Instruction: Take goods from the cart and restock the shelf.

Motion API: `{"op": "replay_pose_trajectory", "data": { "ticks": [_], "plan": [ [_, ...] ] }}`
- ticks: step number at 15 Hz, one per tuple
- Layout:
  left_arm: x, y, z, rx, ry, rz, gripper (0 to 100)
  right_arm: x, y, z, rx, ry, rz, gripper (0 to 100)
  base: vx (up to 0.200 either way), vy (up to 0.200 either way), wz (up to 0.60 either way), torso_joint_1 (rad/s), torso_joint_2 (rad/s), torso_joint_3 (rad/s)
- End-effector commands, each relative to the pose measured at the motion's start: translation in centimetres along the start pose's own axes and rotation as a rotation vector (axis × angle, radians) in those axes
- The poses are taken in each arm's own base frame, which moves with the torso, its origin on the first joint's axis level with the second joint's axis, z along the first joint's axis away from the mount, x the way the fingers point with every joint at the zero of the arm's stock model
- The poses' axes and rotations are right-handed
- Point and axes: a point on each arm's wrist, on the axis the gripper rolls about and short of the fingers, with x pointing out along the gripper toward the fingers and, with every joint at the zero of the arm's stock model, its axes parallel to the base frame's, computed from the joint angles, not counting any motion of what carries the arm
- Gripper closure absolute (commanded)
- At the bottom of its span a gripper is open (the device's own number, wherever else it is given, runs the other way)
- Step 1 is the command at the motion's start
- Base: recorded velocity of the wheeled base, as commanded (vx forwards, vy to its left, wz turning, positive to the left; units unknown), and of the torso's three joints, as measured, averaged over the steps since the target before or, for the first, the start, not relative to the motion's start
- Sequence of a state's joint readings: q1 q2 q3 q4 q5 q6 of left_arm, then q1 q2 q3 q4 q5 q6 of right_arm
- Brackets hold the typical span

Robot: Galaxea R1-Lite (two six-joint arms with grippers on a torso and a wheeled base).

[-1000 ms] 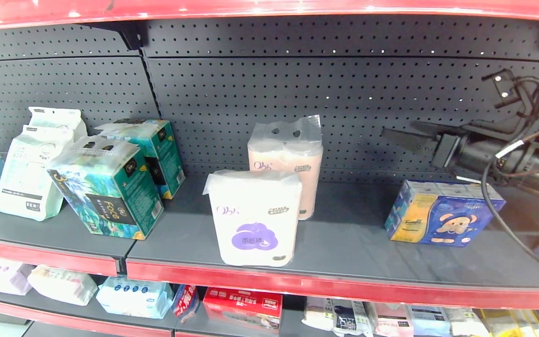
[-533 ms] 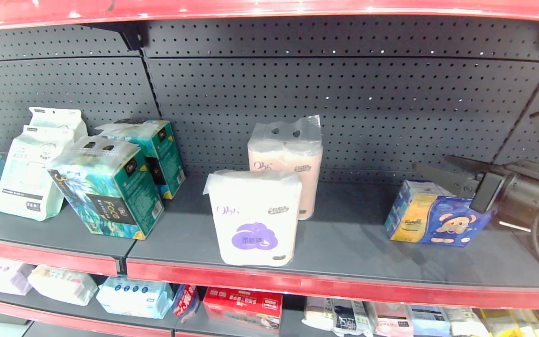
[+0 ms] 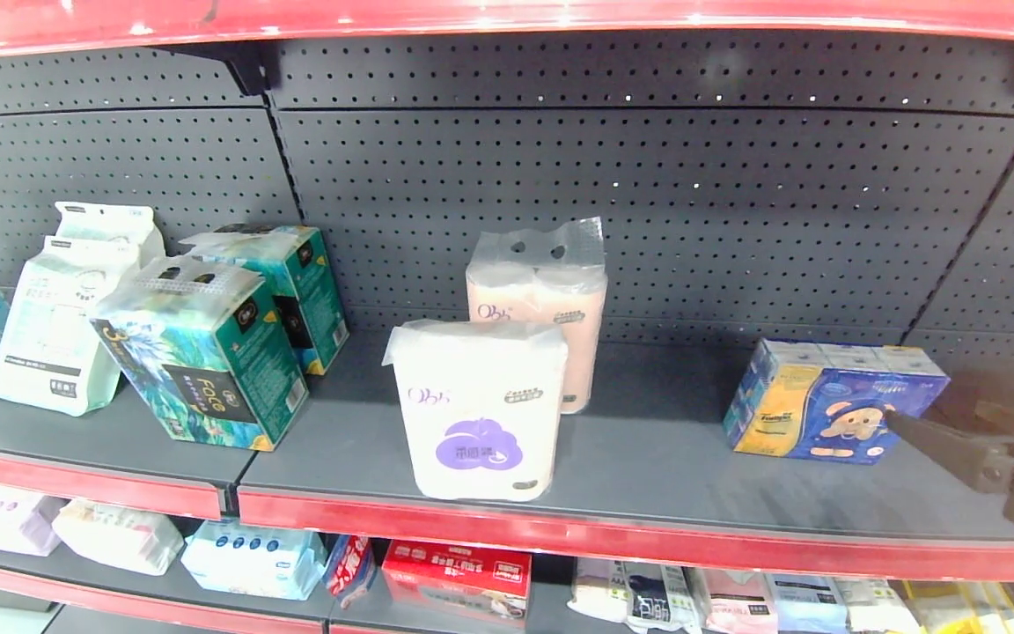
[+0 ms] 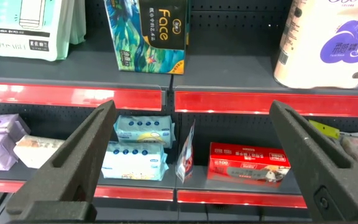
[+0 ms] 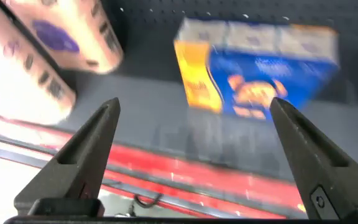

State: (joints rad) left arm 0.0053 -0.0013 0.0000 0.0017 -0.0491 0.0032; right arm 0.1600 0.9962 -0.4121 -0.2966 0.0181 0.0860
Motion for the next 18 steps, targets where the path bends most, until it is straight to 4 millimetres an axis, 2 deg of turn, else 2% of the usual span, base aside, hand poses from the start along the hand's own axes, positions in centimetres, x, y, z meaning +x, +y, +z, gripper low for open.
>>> {"op": "replay_pose_trajectory", "data": {
  "ticks": [1, 3, 4, 5, 8, 12, 18],
  "plan": [
    [0.0, 0.0, 0.0, 0.000, 0.001, 0.001, 0, -5.6, -0.3, -3.3, -0.024, -0.087, -0.049, 0, 0.000, 0.000, 0.00, 0.000, 0.00, 0.000],
    [0.0, 0.0, 0.0, 0.000, 0.001, 0.001, 0, -8.3, -0.8, -6.9, -0.122, -0.107, -0.148, 0, 0.000, 0.000, 0.00, 0.000, 0.00, 0.000],
    [0.0, 0.0, 0.0, 0.000, 0.001, 0.001, 0, -8.8, -0.8, -7.5, -0.133, -0.102, -0.170, 0, 0.000, 0.000, 0.00, 0.000, 0.00, 0.000],
    [0.0, 0.0, 0.0, 0.000, 0.001, 0.001, 0, -10.4, -0.6, -9.2, -0.134, -0.109, -0.136, 0, 0.000, 0.000, 0.00, 0.000, 0.00, 0.000],
    [0.0, 0.0, 0.0, 0.000, 0.001, 0.001, 0, -12.2, -0.4, -12.1, -0.134, -0.172, -0.084, 0, 0.000, 0.000, 0.00, 0.000, 0.00, 0.000],
    [0.0, 0.0, 0.0, 0.000, 0.001, 0.001, 0, -12.1, -0.4, -14.1, -0.123, -0.168, -0.101, 0, 0.000, 0.000, 0.00, 0.000, 0.00, 0.000],
    [0.0, 0.0, 0.0, 0.000, 0.001, -0.001, 0, -12.2, -0.4, -14.2, -0.105, -0.182, -0.115, 0, 0.000, 0.000, 0.00, 0.000, 0.00, 0.000]
  ]
}}
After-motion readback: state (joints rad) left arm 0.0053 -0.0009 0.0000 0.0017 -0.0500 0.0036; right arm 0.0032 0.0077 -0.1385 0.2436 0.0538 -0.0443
